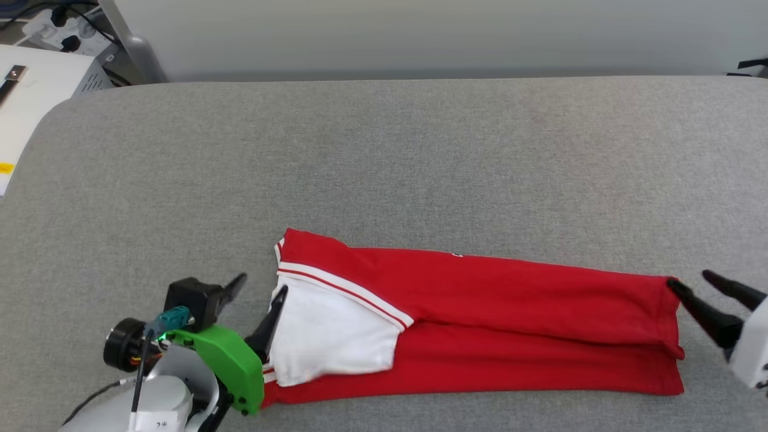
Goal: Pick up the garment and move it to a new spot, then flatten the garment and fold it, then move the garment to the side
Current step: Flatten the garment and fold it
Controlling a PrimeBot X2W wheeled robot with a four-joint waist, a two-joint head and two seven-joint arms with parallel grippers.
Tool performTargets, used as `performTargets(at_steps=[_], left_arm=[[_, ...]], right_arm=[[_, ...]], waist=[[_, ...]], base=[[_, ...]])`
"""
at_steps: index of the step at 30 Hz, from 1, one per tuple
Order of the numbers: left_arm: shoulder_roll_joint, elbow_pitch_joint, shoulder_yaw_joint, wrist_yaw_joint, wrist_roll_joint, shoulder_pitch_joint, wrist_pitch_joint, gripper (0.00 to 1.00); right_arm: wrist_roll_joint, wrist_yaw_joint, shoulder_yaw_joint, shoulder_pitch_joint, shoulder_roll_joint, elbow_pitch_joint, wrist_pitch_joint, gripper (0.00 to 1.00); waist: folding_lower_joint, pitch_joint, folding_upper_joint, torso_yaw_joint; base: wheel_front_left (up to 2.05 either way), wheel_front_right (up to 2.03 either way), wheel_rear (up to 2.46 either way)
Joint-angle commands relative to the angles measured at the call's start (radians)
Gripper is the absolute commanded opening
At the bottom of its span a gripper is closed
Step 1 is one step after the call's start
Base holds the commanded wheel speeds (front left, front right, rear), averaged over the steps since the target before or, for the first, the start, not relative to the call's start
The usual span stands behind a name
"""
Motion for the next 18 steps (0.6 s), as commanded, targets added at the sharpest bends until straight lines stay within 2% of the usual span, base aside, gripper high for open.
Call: performTargets(at_steps=[1,5,9,13,18], left_arm=[[-0.001,-0.012,0.029,0.033,0.025,0.024,-0.019,1.0],[-0.015,-0.037,0.108,0.115,0.096,0.056,-0.033,1.0],[-0.054,-0.081,0.243,0.185,0.225,0.117,-0.034,1.0],[-0.107,-0.104,0.363,0.21,0.336,0.193,-0.035,1.0],[-0.183,-0.096,0.49,0.193,0.452,0.263,-0.035,1.0]], right_arm=[[0.023,0.0,-0.028,0.019,-0.019,-0.02,0.025,1.0],[0.114,0.0,-0.107,0.042,-0.045,-0.028,0.123,1.0],[0.197,0.0,-0.153,0.063,-0.066,-0.013,0.257,1.0],[0.22,0.0,-0.17,0.068,-0.06,0.033,0.34,1.0],[0.2,0.0,-0.154,0.059,-0.011,0.092,0.382,1.0]], waist=[[0.0001,-0.005,-0.0001,0.007],[0.0001,-0.002,-0.0001,0.018],[0.0001,0.012,-0.0001,0.034],[0.0001,0.03,-0.0001,0.052],[0.0001,0.06,-0.0001,0.081]], base=[[0.0,0.0,0.0],[0.0,0.0,0.0],[0.0,0.0,0.0],[0.0,0.0,0.0],[0.0,0.0,0.0]])
